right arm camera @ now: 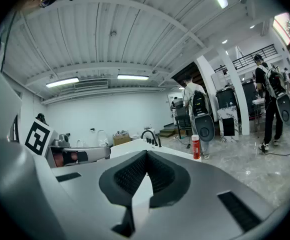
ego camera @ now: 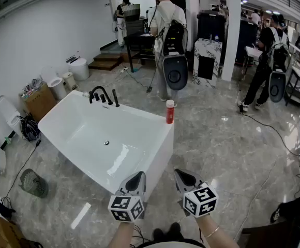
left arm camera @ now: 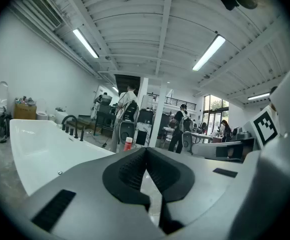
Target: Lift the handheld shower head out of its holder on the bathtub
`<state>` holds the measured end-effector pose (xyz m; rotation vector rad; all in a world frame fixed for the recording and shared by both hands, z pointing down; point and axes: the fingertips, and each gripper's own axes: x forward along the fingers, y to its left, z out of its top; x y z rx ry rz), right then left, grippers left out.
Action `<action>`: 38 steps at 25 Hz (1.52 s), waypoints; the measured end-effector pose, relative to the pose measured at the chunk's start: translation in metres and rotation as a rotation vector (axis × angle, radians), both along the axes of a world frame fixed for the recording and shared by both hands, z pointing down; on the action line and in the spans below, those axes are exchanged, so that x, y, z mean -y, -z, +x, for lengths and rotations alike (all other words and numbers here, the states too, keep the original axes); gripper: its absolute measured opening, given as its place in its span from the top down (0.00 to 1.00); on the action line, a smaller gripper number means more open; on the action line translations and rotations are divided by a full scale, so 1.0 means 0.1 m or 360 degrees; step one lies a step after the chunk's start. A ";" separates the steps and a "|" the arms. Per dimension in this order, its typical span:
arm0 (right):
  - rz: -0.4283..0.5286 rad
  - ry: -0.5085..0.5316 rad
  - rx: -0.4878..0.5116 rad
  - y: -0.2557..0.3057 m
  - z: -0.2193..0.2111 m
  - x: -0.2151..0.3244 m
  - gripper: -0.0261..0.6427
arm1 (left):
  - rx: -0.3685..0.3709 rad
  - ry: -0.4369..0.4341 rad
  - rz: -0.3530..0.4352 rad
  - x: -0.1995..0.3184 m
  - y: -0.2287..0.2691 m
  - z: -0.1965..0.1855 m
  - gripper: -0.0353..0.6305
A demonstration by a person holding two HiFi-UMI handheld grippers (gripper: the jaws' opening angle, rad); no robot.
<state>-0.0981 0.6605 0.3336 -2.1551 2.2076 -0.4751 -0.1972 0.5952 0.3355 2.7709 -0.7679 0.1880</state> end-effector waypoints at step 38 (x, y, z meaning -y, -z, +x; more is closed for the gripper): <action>0.0014 0.0101 0.0114 -0.41 1.81 1.81 0.95 | 0.0116 0.0194 0.0006 2.03 -0.53 1.72 0.92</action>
